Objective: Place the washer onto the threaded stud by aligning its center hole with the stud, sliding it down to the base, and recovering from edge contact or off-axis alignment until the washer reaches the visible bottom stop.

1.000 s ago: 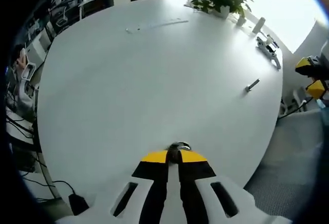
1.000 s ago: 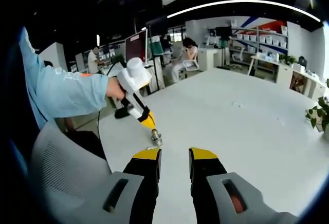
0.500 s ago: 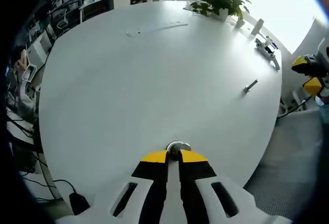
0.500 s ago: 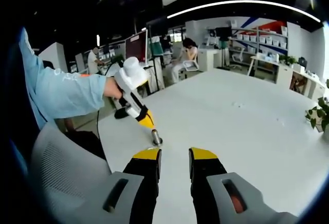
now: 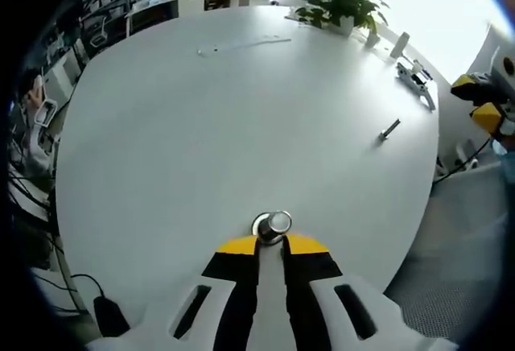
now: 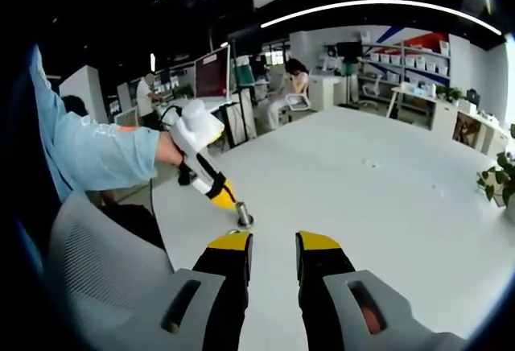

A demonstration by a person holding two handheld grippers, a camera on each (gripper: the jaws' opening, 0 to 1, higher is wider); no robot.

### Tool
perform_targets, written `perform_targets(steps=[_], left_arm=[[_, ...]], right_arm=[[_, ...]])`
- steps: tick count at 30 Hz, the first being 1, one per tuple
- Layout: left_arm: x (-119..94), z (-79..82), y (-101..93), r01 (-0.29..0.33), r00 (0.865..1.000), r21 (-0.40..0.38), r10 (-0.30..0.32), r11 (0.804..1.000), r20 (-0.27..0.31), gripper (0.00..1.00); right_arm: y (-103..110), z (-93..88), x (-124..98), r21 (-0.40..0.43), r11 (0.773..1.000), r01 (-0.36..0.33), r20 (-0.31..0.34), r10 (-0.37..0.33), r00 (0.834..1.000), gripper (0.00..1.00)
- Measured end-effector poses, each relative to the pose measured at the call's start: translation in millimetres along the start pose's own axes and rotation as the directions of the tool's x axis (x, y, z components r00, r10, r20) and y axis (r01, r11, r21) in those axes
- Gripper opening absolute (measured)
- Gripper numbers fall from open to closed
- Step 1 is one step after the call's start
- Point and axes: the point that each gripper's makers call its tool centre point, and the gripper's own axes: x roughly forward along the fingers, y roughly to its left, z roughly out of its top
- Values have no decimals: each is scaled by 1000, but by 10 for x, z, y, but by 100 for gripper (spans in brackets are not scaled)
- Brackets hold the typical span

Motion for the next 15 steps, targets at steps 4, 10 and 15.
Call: perform_targets(steps=[4,10,15], left_arm=[[41,11,-45,-8,999,26,7,1000,48,10],[166,-60,-129,-6,996,37,3,999,87,11],[231,-208,-142,1,998,8,-1,1000,59,11]], right_arm=[[3,0,-1,-2,1000,0,-1,0,1000,24],[-2,3,-12,0,1000,4,2,-4,1000,24],[2,7,-17,1,1000,5,3,-5,1000,24]])
